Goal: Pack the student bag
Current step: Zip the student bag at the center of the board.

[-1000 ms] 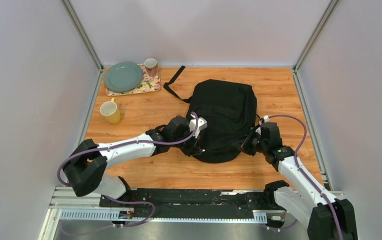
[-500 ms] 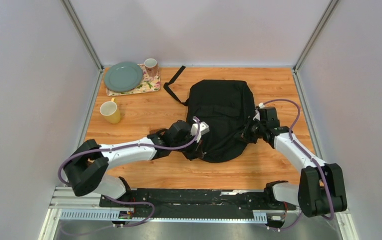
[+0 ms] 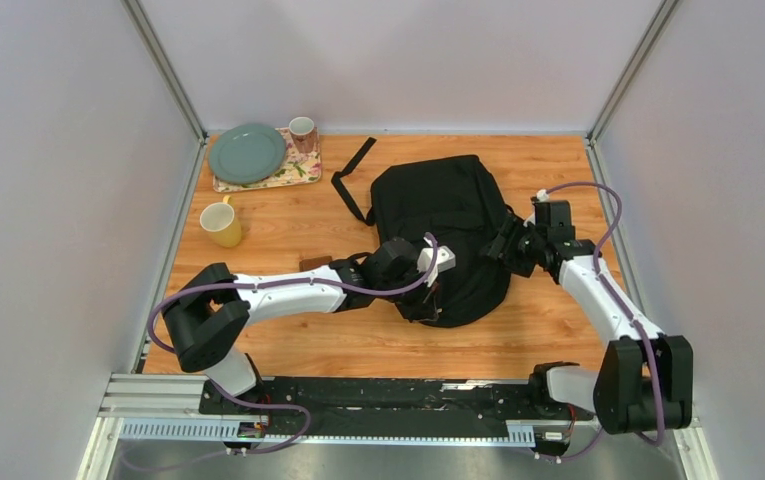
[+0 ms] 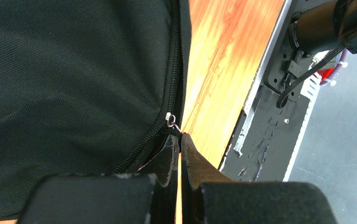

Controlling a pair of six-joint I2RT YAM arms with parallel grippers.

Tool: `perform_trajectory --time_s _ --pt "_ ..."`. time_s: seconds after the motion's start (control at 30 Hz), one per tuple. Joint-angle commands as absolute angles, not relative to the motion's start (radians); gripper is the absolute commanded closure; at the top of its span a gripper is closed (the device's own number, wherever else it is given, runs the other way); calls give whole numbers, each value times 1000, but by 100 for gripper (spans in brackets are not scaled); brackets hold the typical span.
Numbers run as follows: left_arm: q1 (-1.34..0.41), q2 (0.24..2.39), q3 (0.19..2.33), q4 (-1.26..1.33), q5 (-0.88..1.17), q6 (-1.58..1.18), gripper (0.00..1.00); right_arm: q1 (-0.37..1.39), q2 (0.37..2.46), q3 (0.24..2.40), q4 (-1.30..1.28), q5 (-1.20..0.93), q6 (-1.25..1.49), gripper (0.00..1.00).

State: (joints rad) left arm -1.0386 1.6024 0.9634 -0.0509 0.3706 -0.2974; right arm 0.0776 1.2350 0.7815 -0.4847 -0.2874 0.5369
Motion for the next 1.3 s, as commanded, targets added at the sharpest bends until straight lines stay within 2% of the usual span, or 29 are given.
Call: perform_trajectory --time_s 0.0,0.13,0.17,0.23,0.4,0.53,0.8,0.9,1.07,1.1,1.13,1.17,1.27 --pt "-1029 1597 959 -49 370 -334 100 69 1073 810 -631 -169 554 37" --pt "-1008 1594 963 -28 413 -353 100 71 859 669 -640 -268 757 33" --pt "-1011 1595 992 -69 422 -342 100 75 766 588 -621 -340 796 30" --pt "-1009 1591 994 -74 439 -344 100 109 691 517 -543 -396 868 14" --pt "-1009 1598 982 -41 452 -353 100 192 635 477 -583 -370 1023 12" --pt "-1009 1594 968 -20 465 -367 100 279 633 422 -483 -371 1143 12" --pt "-1009 1577 959 -6 480 -365 100 440 784 357 -239 -307 1365 12" --pt "-1012 1566 948 -5 480 -361 100 443 824 357 -215 -272 1387 23" --pt "-1012 1525 901 -5 479 -338 100 442 857 350 -184 -206 1335 56" --pt "-1012 1510 891 -6 473 -330 100 442 865 350 -181 -199 1316 66" --pt "-1012 1502 882 -5 466 -324 100 440 882 350 -186 -193 1299 91" --pt "-1012 1496 873 -15 456 -318 100 440 890 350 -204 -193 1272 98" --pt "-1009 1473 851 -80 388 -281 100 436 897 351 -253 -184 1223 100"
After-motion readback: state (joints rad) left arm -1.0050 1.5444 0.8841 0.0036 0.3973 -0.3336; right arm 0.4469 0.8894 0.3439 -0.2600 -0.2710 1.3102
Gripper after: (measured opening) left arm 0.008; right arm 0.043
